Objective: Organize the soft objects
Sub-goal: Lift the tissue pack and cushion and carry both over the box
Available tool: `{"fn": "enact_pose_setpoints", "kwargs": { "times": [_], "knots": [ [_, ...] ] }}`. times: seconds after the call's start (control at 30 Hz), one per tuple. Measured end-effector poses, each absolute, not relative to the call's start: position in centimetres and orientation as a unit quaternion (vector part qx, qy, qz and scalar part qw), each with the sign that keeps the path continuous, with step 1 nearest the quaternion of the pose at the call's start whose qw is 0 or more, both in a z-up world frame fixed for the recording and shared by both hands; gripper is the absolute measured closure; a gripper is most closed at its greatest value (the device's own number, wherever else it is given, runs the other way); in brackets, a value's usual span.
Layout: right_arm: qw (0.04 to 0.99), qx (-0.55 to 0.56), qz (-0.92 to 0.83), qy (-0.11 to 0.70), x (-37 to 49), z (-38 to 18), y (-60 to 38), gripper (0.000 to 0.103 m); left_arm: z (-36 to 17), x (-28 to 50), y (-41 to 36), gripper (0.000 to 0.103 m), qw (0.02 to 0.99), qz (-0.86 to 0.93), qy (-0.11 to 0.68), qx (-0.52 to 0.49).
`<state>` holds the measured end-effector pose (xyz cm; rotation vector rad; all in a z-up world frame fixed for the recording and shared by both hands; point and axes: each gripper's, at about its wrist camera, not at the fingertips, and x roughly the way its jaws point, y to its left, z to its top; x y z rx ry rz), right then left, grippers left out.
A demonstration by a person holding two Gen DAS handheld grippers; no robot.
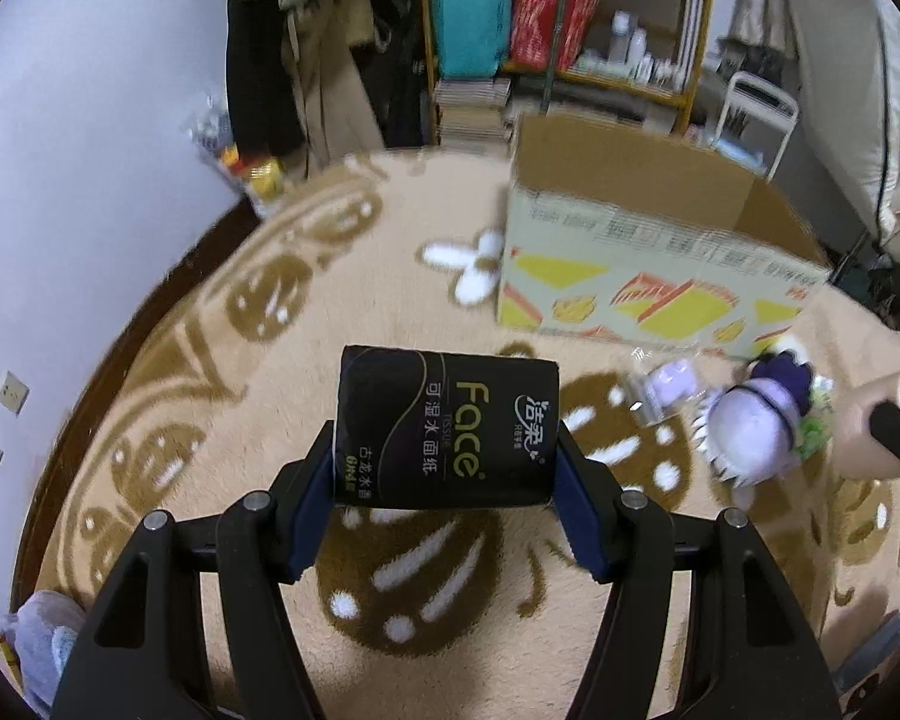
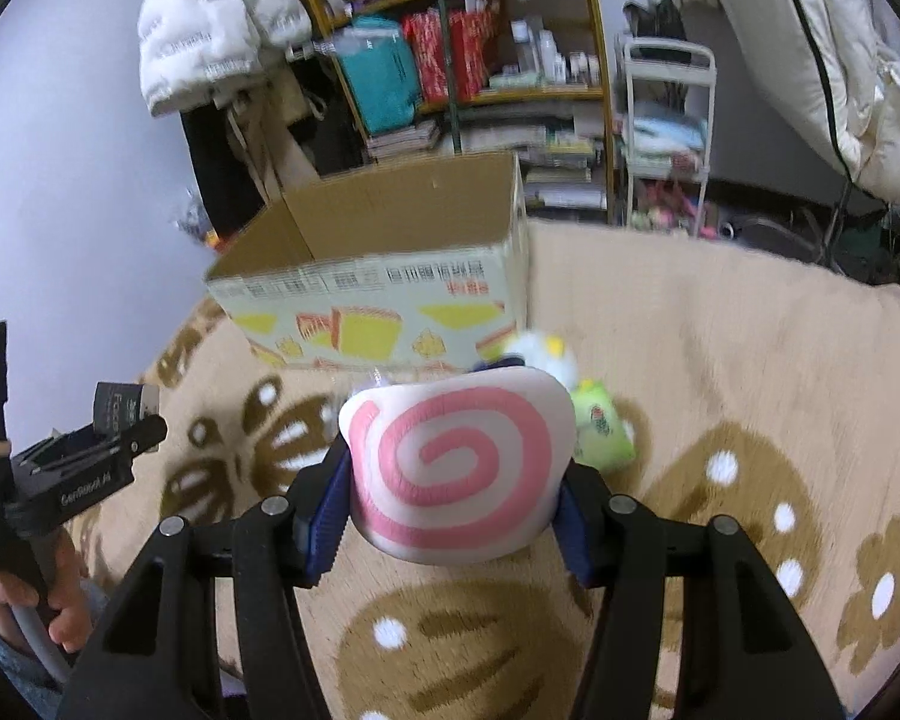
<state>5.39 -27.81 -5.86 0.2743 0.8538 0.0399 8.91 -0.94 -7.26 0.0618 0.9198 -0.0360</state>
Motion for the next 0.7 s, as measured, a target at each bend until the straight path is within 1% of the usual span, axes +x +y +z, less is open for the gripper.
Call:
{"fn": "enact_pose_setpoints", "kwargs": {
  "times": [0.17, 0.27, 0.47, 0.7],
  "knots": [
    [0.921, 0.131, 0.023, 0.367, 4.7, -4.2, -27.4, 0.042, -4.6, 7.1, -1.6, 0.039, 0.926, -0.051, 0.372, 0.023],
    [0.933, 0.122, 0.030, 0.338, 4.4, -3.2, -27.4, 0.042, -3.8, 6.4, -2.1, 0.039, 0.936, -0.053, 0.346, 0.033],
    [0.949, 0.111, 0.036, 0.293, 4.4, -1.5, -27.2, 0.042, -3.1, 5.9, -2.6, 0.039, 0.947, -0.035, 0.317, 0.048],
    [0.956, 0.103, 0.049, 0.271, 5.3, -0.8, -26.9, 0.042, -2.3, 6.2, -2.5, 0.039, 0.955, -0.025, 0.293, 0.047]
  ]
}}
